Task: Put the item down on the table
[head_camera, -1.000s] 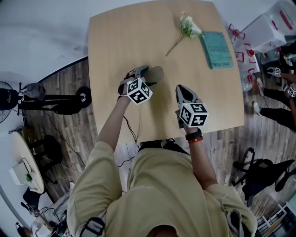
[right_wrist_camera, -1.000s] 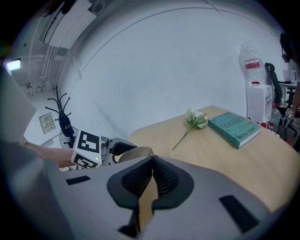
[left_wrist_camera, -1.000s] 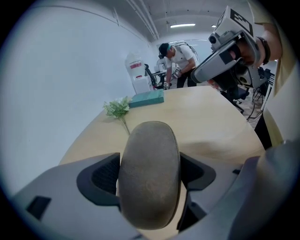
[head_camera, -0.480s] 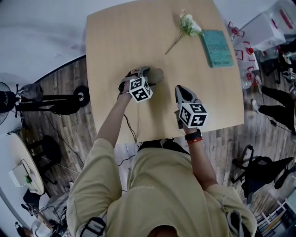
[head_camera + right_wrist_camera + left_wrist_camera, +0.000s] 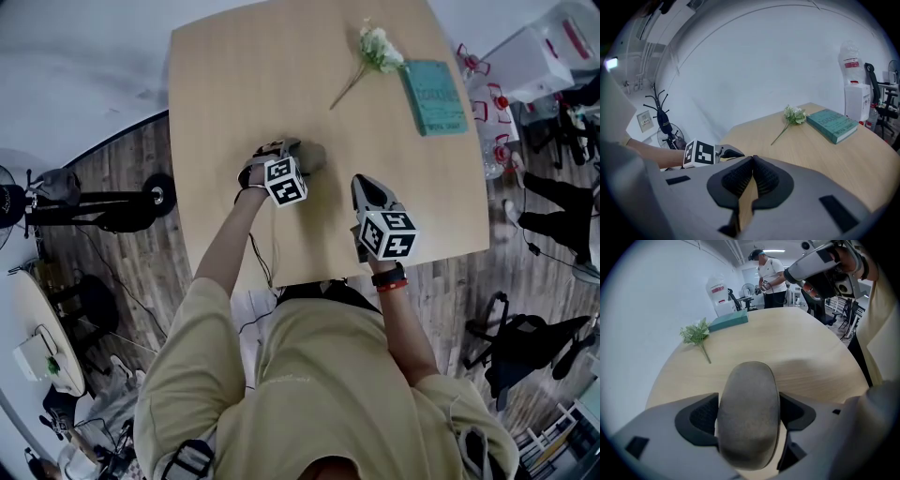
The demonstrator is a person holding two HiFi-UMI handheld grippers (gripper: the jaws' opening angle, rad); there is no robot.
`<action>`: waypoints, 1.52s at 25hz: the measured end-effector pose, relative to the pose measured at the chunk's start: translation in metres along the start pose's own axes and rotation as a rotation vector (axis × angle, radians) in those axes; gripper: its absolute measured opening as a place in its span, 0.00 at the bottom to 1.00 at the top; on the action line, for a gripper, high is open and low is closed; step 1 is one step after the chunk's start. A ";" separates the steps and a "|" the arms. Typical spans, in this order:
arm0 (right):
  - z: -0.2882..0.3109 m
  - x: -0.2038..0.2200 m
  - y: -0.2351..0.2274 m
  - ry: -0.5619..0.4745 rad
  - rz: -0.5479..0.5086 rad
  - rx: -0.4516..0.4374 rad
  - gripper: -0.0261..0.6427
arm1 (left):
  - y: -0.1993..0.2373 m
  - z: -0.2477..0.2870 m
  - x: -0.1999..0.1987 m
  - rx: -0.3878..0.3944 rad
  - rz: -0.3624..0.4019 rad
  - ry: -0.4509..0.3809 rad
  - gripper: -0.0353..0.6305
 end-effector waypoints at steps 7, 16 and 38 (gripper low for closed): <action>-0.010 -0.002 0.002 -0.009 0.003 -0.005 0.04 | -0.010 0.000 0.000 0.056 -0.054 0.031 0.61; -0.033 -0.005 0.011 -0.032 -0.008 -0.031 0.04 | -0.015 -0.029 -0.005 -0.009 -0.110 0.026 0.63; -0.143 -0.009 0.042 -0.140 -0.141 -0.132 0.04 | -0.103 -0.227 -0.071 -0.325 -0.479 -0.363 0.41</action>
Point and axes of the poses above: the fingertips, and each gripper's own axes: z forward along the fingers, y to its left, x out of its underside, the point moved 4 cm from there along -z, backward along the fingers, and after that the axes turned 4 degrees about z, right-handed, at the moved point
